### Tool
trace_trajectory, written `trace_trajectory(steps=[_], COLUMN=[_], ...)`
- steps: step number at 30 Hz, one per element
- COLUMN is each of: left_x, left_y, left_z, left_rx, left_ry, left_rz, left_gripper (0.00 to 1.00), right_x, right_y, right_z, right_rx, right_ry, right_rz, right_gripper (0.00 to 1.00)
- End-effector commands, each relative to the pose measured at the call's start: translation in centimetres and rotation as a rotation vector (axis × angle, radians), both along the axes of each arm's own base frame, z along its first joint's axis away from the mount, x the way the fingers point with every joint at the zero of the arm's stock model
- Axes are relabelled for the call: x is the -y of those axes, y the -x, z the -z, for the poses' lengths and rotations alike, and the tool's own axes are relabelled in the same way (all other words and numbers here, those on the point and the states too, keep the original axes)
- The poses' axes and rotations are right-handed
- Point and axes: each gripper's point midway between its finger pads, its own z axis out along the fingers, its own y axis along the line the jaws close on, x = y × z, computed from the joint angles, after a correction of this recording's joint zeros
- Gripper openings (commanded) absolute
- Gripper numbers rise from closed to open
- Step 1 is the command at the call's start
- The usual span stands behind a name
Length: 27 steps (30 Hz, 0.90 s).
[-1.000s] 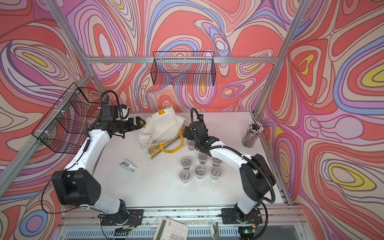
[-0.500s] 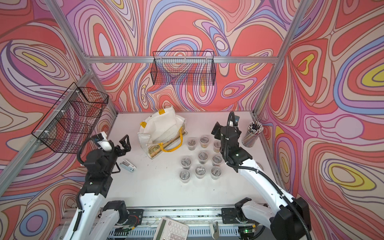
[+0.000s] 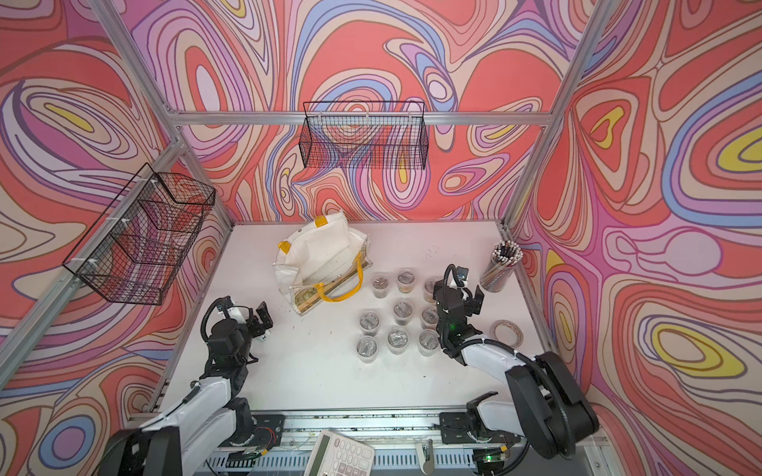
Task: Take out the seed jars from the canvas bag
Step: Reset both arms
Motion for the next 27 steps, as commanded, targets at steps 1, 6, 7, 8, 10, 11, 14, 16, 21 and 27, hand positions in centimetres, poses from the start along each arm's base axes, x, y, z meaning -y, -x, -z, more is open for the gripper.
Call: trace_trajectory(steps=[1, 6, 7, 8, 10, 11, 14, 16, 21, 27], left_x=[-0.1, 1.0, 1.3, 1.5, 1.6, 1.6, 1.3, 1.1, 1.1, 2.2], left_y=[-1.5, -4.8, -5.0, -5.1, -5.4, -5.5, -6.0, -6.5, -6.8, -8.1], left_z=[-3.6, -1.1, -1.0, -0.8, -0.8, -0.6, -0.3, -0.1, -0.1, 0.6], left_rx=[0.217, 0.136, 0.127, 0.119, 0.110, 0.100, 0.064, 0.031, 0.020, -0.045], left_ry=[-0.086, -0.133, -0.149, -0.160, -0.176, -0.177, -0.175, -0.172, -0.171, -0.175], left_rz=[0.011, 0.084, 0.085, 0.085, 0.083, 0.082, 0.066, 0.054, 0.055, 0.126], left_gripper=[1.00, 1.00, 1.00, 1.00, 1.00, 1.00, 1.00, 1.00, 1.00, 1.00], right_x=[0.9, 0.7, 0.5, 0.2, -0.5, -0.6, -0.8, -1.0, -1.0, -1.0], right_y=[-1.0, -1.7, -1.7, -1.9, -2.3, -2.5, -2.6, -2.5, -2.4, -2.5], right_z=[-1.7, -0.9, -0.7, -0.3, 0.6, 0.4, 0.8, 1.4, 1.3, 1.4], right_rx=[0.143, 0.227, 0.235, 0.225, 0.210, 0.220, 0.207, 0.206, 0.219, 0.213], right_ry=[0.024, 0.029, 0.020, 0.018, 0.024, 0.029, 0.006, 0.002, 0.012, 0.010], right_rz=[-0.002, -0.112, -0.135, -0.162, -0.212, -0.225, -0.267, -0.291, -0.297, -0.295], right_gripper=[0.98, 0.98, 0.98, 0.98, 0.98, 0.98, 0.98, 0.98, 0.98, 0.98])
